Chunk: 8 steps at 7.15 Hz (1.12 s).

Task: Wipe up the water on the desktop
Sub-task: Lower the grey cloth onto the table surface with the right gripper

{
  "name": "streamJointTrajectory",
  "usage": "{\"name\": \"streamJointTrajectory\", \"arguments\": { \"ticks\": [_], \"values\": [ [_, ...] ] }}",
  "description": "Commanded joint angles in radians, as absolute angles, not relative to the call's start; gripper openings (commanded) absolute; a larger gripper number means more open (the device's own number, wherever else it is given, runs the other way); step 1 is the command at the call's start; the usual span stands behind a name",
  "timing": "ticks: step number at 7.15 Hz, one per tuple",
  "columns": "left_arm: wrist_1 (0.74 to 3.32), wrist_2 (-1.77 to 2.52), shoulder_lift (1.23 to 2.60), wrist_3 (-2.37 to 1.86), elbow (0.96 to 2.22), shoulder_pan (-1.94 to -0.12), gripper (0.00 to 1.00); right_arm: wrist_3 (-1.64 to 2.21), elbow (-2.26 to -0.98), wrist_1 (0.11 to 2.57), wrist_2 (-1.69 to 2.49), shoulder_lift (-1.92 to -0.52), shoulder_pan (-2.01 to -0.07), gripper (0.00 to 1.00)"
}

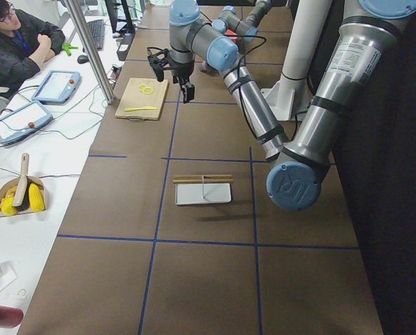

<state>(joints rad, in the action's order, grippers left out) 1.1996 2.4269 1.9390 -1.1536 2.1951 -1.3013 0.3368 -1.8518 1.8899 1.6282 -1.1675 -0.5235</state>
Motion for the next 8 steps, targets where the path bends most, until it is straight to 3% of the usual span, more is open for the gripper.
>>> {"name": "streamJointTrajectory", "arguments": {
  "ticks": [1, 6, 8],
  "values": [
    [1.200, 2.427, 1.939, -1.154, 2.195, -1.307, 1.00, 0.344, -1.839, 1.878, 1.780, -1.135, -0.543, 0.00],
    [1.200, 2.425, 1.937, -1.154, 2.198, -1.319, 1.00, 0.536, -1.847, 1.873, 2.022, -1.077, -0.500, 0.02],
    [1.200, 2.405, 1.890, -1.076, 2.201, -1.347, 1.00, 0.610, -1.844, 1.765, 2.045, -1.080, -0.463, 0.02]
  ]
}}
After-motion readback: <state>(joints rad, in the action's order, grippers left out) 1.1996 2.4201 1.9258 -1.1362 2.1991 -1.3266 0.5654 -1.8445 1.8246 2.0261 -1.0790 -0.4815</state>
